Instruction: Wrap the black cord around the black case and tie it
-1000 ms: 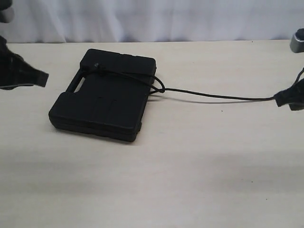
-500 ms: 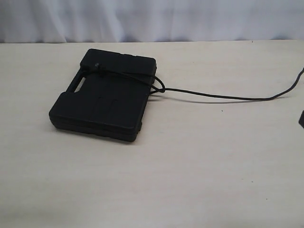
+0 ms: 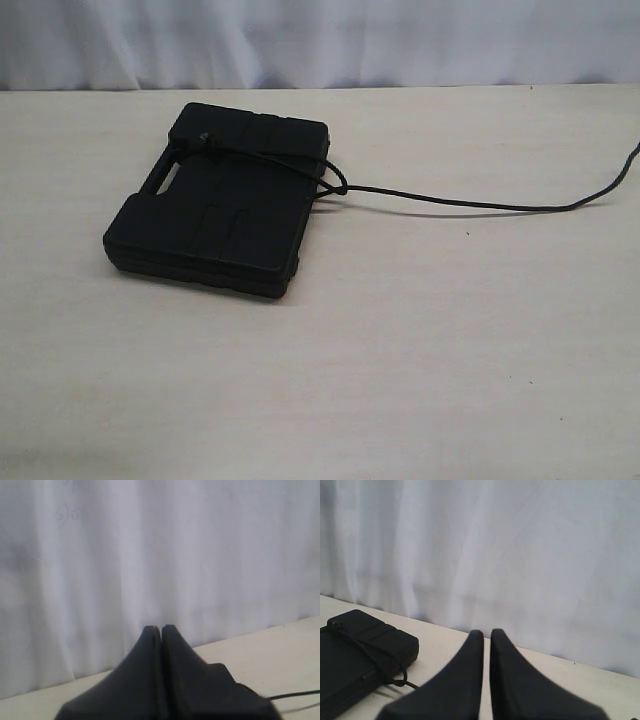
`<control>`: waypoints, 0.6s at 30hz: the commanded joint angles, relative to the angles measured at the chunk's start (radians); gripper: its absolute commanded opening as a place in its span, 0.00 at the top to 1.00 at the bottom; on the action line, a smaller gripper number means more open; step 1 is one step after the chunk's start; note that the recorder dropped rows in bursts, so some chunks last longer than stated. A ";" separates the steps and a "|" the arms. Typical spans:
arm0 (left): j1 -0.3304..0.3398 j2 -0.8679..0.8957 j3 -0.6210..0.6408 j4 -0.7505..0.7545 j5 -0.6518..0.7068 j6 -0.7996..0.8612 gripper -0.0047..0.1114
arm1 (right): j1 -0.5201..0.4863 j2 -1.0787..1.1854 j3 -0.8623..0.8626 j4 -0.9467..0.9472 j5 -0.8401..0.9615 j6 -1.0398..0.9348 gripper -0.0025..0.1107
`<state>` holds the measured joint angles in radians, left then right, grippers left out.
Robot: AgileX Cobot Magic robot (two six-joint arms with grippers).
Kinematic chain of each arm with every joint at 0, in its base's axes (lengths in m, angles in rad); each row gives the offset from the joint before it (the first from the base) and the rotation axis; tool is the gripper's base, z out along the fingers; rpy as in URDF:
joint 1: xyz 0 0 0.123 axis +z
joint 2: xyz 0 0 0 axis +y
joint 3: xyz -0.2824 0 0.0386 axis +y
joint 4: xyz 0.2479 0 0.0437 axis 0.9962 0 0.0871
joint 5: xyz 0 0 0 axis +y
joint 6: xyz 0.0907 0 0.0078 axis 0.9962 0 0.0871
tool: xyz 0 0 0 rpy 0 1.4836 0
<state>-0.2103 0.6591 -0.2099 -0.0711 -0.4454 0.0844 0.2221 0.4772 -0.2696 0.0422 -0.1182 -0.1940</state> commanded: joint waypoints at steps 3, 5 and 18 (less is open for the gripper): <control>-0.006 -0.252 0.210 0.030 0.014 -0.004 0.96 | 0.002 -0.128 0.124 0.002 -0.014 0.005 0.94; -0.006 -0.369 0.210 0.028 0.277 -0.004 0.96 | 0.002 -0.181 0.186 0.002 -0.014 0.005 0.94; 0.128 -0.659 0.210 -0.121 0.656 -0.004 0.96 | -0.067 -0.477 0.270 -0.032 0.299 0.007 0.94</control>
<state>-0.1072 0.0031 -0.0017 -0.1882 0.2156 0.0824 0.1892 0.0065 -0.0017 0.0208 0.1916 -0.1915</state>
